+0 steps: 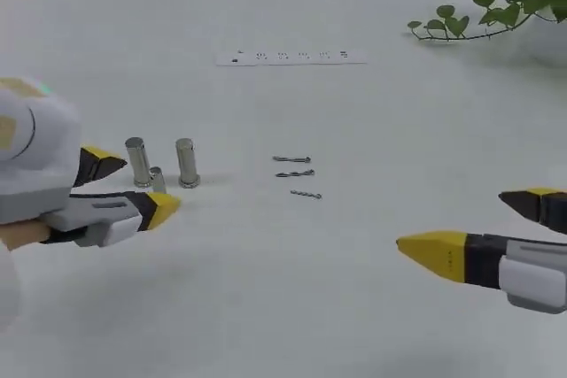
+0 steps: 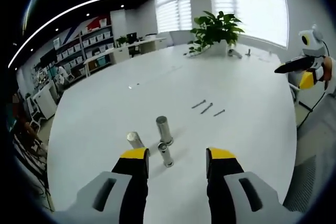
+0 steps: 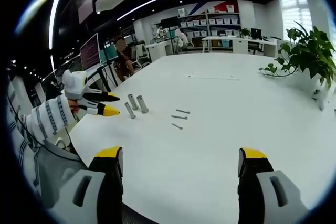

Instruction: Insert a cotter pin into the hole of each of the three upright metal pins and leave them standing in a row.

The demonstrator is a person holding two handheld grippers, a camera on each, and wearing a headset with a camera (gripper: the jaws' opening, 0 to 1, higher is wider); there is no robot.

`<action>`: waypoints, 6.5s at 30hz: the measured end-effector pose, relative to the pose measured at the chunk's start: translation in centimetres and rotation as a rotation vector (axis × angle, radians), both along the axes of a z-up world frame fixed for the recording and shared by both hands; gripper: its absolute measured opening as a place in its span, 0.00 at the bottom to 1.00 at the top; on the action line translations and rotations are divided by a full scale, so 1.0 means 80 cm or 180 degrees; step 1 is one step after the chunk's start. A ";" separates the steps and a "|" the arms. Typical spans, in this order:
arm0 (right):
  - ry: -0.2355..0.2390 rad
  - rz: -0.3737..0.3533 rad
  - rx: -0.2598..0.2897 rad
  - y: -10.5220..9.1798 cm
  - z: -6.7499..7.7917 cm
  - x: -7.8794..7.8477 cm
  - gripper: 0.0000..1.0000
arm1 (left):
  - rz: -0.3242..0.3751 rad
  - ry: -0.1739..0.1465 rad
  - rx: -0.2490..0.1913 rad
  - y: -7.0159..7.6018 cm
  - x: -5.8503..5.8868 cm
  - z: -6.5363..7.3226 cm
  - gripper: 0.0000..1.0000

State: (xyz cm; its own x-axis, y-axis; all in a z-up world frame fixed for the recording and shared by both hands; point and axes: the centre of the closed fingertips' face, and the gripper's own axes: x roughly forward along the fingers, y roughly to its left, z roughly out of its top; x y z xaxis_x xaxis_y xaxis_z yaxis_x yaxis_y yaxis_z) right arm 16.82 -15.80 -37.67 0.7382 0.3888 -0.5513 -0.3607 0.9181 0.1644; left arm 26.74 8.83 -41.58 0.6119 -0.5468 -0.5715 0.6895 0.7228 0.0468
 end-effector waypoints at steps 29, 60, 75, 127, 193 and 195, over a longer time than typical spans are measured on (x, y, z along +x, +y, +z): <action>-0.0031 -0.0056 0.0030 -0.006 0.011 0.002 0.83 | 0.0178 0.0288 0.0021 -0.004 0.026 -0.040 0.26; -0.0022 -0.0012 0.0038 0.001 0.011 -0.001 0.84 | 0.0065 0.0160 0.0066 -0.005 0.028 -0.039 0.05; -0.0032 0.0045 0.0048 0.010 0.011 -0.002 0.84 | -0.0689 -0.0134 -0.0096 -0.044 -0.001 0.006 0.05; 0.0030 0.0174 0.0035 0.020 0.007 -0.007 0.83 | -0.2382 0.0011 0.0271 -0.102 -0.121 -0.035 0.05; 0.0057 0.0637 -0.0184 0.040 0.007 0.021 0.78 | -0.1072 0.0406 -0.0775 -0.039 -0.143 0.007 0.99; 0.0063 0.0691 -0.0224 0.042 0.008 0.026 0.77 | -0.1024 0.0400 -0.0798 -0.035 -0.144 0.009 0.99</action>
